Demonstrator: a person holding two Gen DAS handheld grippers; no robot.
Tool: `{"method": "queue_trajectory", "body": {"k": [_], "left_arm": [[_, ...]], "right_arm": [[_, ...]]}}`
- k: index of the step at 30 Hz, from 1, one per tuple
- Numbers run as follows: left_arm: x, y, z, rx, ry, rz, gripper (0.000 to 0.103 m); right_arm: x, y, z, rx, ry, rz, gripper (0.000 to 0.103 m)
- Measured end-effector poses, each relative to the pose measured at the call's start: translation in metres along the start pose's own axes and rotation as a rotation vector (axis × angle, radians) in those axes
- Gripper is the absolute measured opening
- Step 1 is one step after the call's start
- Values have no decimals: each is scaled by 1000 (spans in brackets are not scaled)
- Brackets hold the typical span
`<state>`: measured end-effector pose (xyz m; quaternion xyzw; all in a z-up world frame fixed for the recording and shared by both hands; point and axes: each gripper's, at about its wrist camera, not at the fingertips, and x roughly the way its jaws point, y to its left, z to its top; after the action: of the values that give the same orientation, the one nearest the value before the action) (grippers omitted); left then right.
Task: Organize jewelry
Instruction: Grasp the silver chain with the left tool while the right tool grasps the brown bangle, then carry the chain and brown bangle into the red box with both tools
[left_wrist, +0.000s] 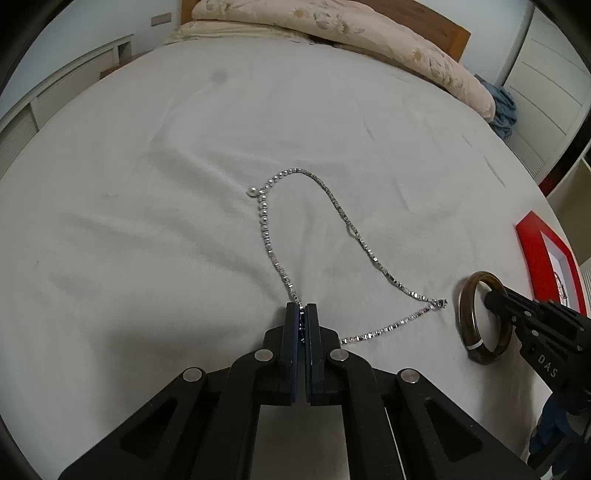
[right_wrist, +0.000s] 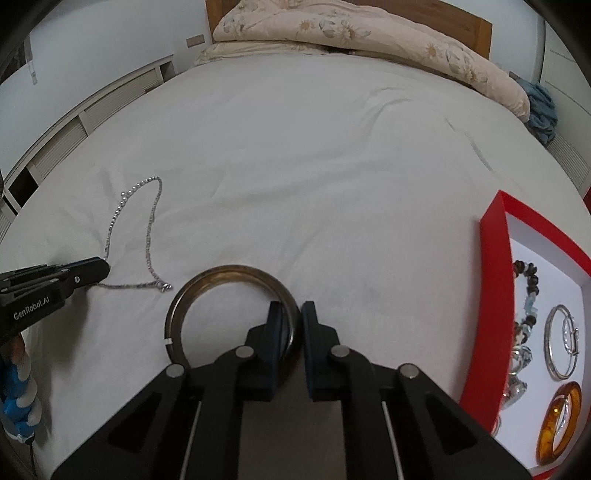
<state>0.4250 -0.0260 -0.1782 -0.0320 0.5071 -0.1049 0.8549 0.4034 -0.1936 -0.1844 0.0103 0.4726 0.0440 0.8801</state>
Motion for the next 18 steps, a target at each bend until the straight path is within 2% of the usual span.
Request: {"method": "queue_trajectory", "body": {"k": [6, 18], "left_arm": [[-14, 3, -13, 14, -29, 42, 2], [-55, -11, -7, 59, -130, 88, 2]], "right_arm": [[-14, 7, -3, -45, -48, -27, 9], [-61, 19, 4, -81, -146, -70, 9]]}}
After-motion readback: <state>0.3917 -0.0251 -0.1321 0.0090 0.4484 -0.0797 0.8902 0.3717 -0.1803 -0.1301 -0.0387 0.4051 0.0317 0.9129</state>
